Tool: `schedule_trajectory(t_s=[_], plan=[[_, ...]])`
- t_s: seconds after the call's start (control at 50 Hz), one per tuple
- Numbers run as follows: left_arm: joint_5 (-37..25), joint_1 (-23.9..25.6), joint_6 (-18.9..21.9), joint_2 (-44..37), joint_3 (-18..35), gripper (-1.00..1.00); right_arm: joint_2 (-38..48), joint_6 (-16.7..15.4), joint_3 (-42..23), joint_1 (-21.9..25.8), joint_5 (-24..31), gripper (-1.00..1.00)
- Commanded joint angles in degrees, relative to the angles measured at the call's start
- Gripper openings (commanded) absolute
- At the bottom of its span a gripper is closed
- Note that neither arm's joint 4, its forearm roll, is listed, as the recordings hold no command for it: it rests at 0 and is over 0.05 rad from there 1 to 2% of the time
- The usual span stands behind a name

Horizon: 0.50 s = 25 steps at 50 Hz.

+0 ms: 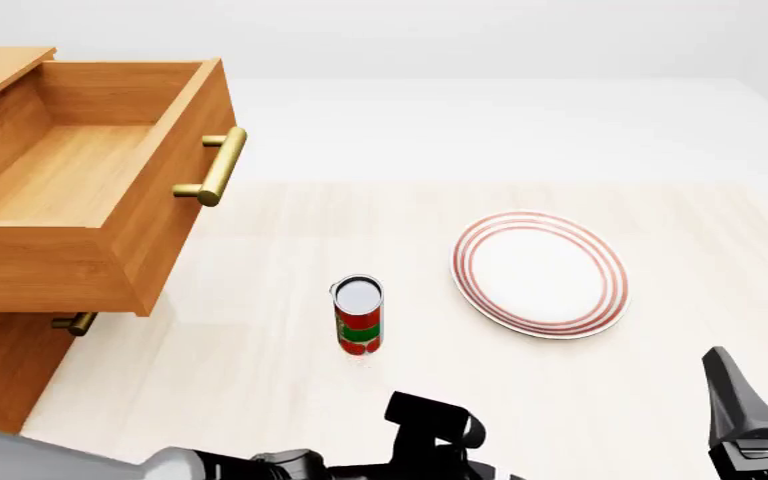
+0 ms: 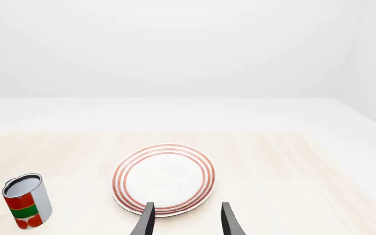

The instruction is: Put the bowl in the top drawer of the cabinet.

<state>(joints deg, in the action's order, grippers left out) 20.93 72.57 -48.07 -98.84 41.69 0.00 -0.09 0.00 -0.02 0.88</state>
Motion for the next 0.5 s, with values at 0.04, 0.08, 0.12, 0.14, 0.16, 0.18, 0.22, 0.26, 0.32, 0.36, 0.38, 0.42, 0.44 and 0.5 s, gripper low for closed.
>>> schedule_trajectory(t_s=[0.04, 0.08, 0.12, 0.14, 0.16, 0.18, 0.22, 0.26, 0.32, 0.36, 0.38, 0.42, 0.44, 0.5], plan=[[0.04, 0.39, -0.27, -1.98, 1.55, 1.00, 0.00, 0.01, 0.00, 0.00, 0.00, 1.00], [0.05, 0.45, -0.31, -2.19, 1.75, 1.00, 0.00, 0.00, 0.00, 0.00, -0.01, 1.00], [0.17, 0.60, -0.47, -2.51, 1.90, 1.00, 0.00, -0.01, 0.00, -0.01, -0.01, 1.00], [0.14, 0.64, -0.51, -2.69, 2.03, 1.00, 0.00, 0.00, 0.00, 0.00, -0.01, 1.00], [0.17, 0.85, -0.69, -2.88, 2.15, 1.00, 0.00, -0.02, 0.00, -0.01, 0.00, 1.00], [0.12, 0.89, -0.71, -2.98, 2.26, 1.00, 0.00, 0.00, 0.00, 0.00, -0.01, 1.00], [0.17, 1.07, -0.93, -3.17, 2.44, 1.00, 0.00, 0.00, 0.00, -0.03, 0.01, 1.00], [0.31, 1.29, -1.20, -3.35, 2.50, 1.00, 0.00, 0.00, 0.00, -0.01, -0.01, 1.00], [0.68, 1.38, -1.44, -3.93, 2.52, 1.00, 0.00, 0.00, 0.00, 0.00, -0.01, 1.00], [0.79, 1.28, -1.42, -4.40, 2.72, 1.00, 0.00, 0.00, 0.00, 0.00, 0.00, 1.00], [0.84, 1.28, -1.44, -4.62, 2.83, 1.00, 0.00, 0.01, 0.00, 0.00, 0.00, 1.00], [0.70, 1.38, -1.47, -4.93, 3.17, 1.00, 0.00, 0.00, 0.00, 0.00, -0.01, 1.00], [0.67, 1.46, -1.55, -5.04, 3.29, 1.00, 0.00, -0.01, 0.00, -0.01, -0.01, 1.00], [0.51, 1.71, -1.63, -5.41, 3.82, 1.00, 0.00, -0.01, 0.00, -0.01, -0.01, 1.00]])
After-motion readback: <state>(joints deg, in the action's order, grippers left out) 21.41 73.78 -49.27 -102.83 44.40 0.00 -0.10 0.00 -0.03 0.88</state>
